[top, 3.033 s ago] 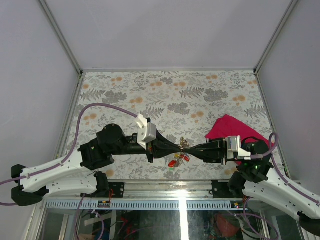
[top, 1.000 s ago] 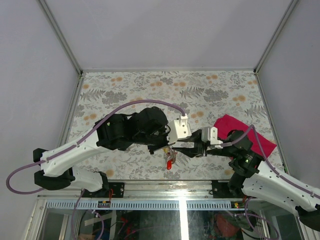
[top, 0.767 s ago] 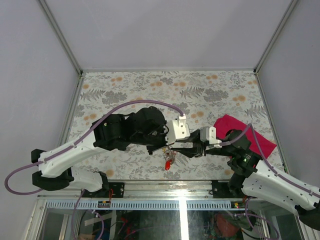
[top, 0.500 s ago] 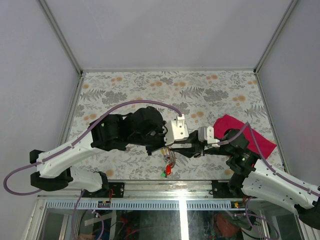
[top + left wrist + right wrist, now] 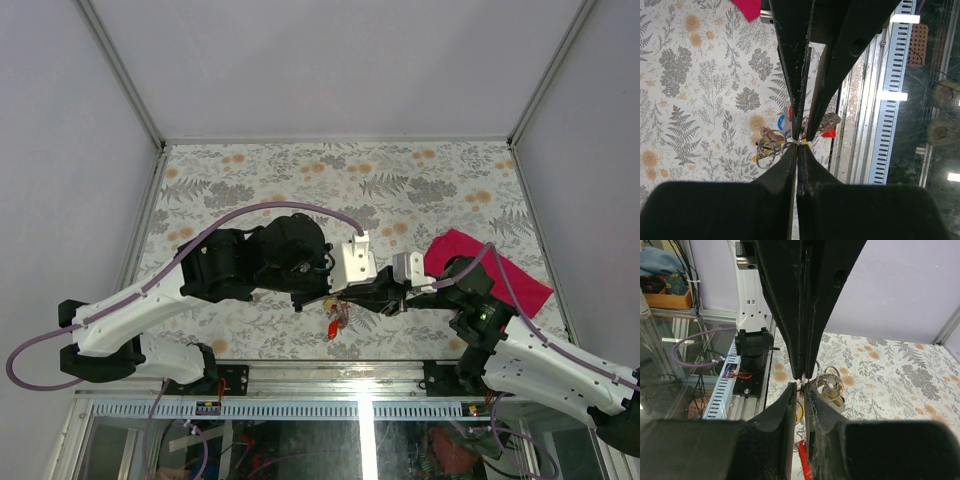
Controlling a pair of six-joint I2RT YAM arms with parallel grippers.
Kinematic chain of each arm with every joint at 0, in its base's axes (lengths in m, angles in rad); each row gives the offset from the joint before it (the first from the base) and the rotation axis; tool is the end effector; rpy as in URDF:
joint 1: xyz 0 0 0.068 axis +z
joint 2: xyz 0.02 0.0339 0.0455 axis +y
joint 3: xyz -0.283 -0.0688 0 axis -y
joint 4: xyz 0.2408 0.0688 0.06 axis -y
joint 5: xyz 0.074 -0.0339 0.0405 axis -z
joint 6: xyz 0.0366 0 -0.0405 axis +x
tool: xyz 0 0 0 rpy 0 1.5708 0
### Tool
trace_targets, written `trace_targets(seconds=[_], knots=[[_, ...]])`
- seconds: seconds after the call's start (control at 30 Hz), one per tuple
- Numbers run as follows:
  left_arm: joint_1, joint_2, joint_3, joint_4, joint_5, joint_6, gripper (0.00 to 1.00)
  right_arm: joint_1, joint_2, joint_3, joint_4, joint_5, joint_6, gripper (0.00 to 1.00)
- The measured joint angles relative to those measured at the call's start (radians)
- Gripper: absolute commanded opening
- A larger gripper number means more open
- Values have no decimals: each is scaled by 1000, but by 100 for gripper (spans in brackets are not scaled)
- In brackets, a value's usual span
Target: Put the keys on the keyring
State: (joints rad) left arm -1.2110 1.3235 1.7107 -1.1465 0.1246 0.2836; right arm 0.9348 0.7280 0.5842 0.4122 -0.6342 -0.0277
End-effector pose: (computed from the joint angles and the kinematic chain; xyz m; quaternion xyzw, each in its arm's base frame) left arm 0.0771 -0.2179 0.4584 0.6413 0.6560 -0.2274 0.3268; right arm 0.0749 0.1379 0.3541 -0.4864 0.3957 0.5010 0.5965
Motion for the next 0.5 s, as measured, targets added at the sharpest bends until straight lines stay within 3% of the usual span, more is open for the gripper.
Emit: trace_targets(seconds=[0.17,0.37,0.5], knots=[[0,0,0,0,7,3,0,0,3,0,6,-8,6,17],[-1,0,0,-3,11,5,0,0,10,4,13,-14,14,0],[-2,-3,0,-6,12,6,11,-1,18,8,16,-14,20,0]])
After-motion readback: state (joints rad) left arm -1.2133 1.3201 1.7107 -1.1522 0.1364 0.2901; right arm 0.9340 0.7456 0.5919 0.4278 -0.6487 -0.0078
